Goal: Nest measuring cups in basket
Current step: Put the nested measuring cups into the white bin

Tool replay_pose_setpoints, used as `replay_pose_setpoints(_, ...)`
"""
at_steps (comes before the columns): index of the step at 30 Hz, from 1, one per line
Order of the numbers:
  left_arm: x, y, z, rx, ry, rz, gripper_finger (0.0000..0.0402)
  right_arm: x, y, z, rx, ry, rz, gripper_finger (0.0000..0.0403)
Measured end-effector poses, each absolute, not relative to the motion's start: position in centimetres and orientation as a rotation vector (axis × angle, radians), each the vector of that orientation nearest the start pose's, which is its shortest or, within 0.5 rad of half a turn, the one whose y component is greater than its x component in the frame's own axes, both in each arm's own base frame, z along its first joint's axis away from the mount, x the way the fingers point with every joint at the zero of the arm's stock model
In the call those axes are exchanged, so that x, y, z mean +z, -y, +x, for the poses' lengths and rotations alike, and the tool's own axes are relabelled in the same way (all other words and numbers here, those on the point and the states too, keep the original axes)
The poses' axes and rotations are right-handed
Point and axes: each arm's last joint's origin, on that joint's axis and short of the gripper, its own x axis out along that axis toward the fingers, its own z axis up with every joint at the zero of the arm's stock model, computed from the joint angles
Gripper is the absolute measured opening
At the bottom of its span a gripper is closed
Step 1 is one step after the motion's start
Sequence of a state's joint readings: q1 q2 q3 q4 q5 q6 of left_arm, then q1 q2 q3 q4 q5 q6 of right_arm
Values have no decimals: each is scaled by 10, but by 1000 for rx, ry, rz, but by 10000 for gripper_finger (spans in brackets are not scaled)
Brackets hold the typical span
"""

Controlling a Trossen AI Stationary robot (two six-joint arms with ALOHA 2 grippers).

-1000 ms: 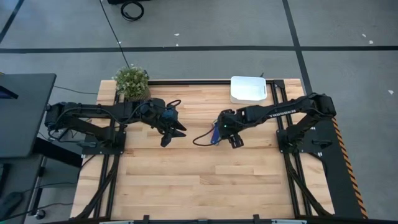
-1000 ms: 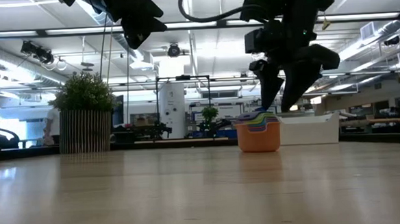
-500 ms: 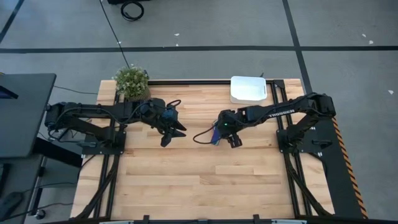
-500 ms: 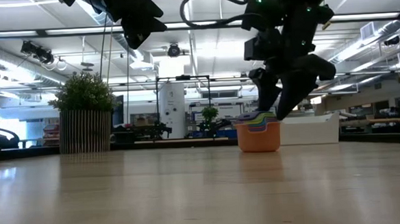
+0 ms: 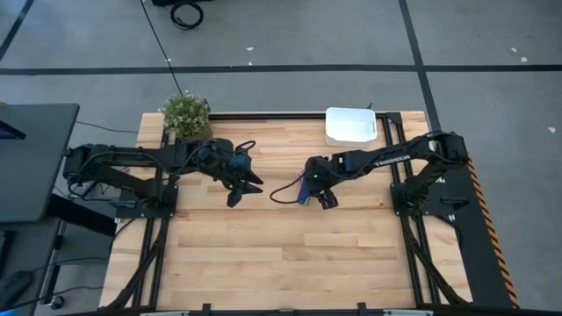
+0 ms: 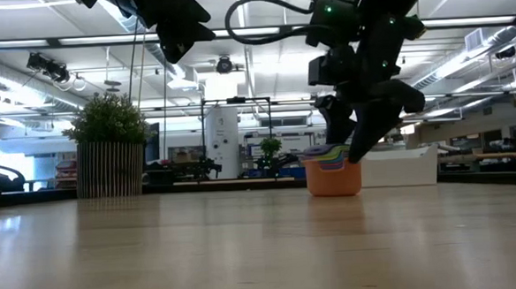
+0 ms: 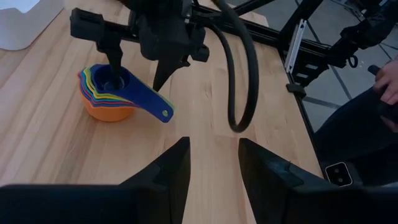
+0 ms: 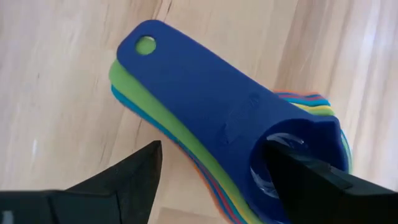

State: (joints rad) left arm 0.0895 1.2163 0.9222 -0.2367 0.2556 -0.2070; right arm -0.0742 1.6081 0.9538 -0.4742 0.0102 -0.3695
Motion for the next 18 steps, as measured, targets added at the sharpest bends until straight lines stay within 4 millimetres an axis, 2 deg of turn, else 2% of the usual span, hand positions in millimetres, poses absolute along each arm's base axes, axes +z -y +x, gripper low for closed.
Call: replay_pose_setpoints(18,289,-16,262,-108,-539,-293,142,177,36,304,136,-1108,-331,292)
